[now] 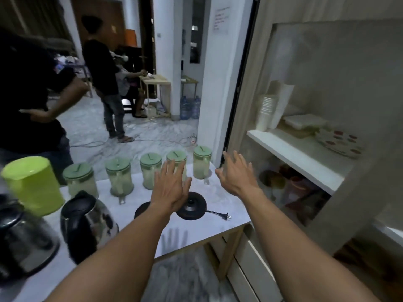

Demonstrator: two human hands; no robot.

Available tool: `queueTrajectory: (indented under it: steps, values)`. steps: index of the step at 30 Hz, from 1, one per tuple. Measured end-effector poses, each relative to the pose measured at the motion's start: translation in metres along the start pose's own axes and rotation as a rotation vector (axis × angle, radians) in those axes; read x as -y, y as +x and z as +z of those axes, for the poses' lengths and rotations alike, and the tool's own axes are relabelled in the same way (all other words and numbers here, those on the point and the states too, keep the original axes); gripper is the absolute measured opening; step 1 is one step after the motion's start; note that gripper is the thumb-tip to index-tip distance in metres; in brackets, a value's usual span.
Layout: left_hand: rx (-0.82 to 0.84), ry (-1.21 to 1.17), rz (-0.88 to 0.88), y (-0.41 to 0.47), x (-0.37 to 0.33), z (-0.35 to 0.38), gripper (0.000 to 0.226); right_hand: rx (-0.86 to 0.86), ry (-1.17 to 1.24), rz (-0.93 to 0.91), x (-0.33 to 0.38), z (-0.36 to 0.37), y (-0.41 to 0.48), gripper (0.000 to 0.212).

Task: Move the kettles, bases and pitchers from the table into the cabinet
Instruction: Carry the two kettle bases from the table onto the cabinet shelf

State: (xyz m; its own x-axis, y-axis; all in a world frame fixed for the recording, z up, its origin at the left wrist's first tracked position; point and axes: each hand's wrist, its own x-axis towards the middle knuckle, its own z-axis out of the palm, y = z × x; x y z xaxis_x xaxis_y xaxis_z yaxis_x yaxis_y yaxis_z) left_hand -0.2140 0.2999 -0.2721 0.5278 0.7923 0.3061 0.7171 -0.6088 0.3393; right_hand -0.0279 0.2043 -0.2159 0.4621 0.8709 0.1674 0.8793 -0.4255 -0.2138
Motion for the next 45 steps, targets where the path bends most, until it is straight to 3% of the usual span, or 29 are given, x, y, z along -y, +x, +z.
queueTrajectory:
  steps: [7, 14, 26, 31, 37, 45]
  values:
    - [0.069, 0.055, -0.229, -0.01, 0.049, 0.052, 0.071, 0.171, 0.069, -0.135, 0.003, 0.09, 0.047, 0.073]
    - [0.235, 0.082, -0.386, -0.006, 0.106, 0.119, 0.102, 0.362, 0.064, -0.151, 0.006, 0.185, 0.087, 0.086]
    - [0.495, 0.004, -0.643, 0.008, 0.175, 0.211, 0.133, 0.634, 0.029, 0.068, -0.016, 0.321, 0.115, 0.137]
    - [0.455, 0.016, -0.657, 0.0, 0.173, 0.219, 0.137, 0.544, 0.038, 0.037, -0.021, 0.338, 0.1, 0.13]
    - [0.359, 0.089, -0.604, -0.002, 0.173, 0.227, 0.123, 0.39, 0.133, -0.017, -0.026, 0.342, 0.097, 0.106]
    - [0.32, 0.085, -0.565, -0.003, 0.171, 0.22, 0.109, 0.338, 0.173, -0.03, -0.021, 0.332, 0.099, 0.11]
